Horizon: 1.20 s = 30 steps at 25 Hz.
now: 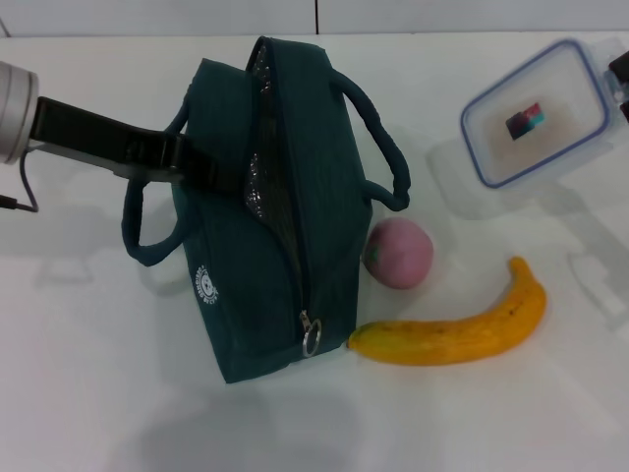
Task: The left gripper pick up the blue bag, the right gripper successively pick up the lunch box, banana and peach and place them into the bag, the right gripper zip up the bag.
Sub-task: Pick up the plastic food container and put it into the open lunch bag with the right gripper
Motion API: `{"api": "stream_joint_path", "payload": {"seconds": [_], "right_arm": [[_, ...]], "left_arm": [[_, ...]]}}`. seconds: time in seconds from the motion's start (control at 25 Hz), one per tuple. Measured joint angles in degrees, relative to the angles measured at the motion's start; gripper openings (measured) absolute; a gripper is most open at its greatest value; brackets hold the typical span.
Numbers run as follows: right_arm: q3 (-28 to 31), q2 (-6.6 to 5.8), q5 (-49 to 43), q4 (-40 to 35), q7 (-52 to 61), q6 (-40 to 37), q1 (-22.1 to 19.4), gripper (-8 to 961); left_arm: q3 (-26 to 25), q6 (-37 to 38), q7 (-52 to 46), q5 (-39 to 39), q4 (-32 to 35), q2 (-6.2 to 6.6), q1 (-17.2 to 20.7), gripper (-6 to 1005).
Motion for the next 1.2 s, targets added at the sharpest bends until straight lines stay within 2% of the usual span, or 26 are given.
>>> {"api": "stream_joint_path", "payload": {"seconds": [0.64,1.2], "right_arm": [[0.0,0.28,4.6,-0.1,6.8,-8.0,0.7,94],[-0.4,0.45,5.1,0.5,9.8,-11.1,7.8,95]], "left_arm": [[0.1,0.7,0.1,-0.1,-0.1,-0.42,-0.1,34],[0.5,0.6,0.0,0.1,-0.3,-0.67,-0.8,35]]}}
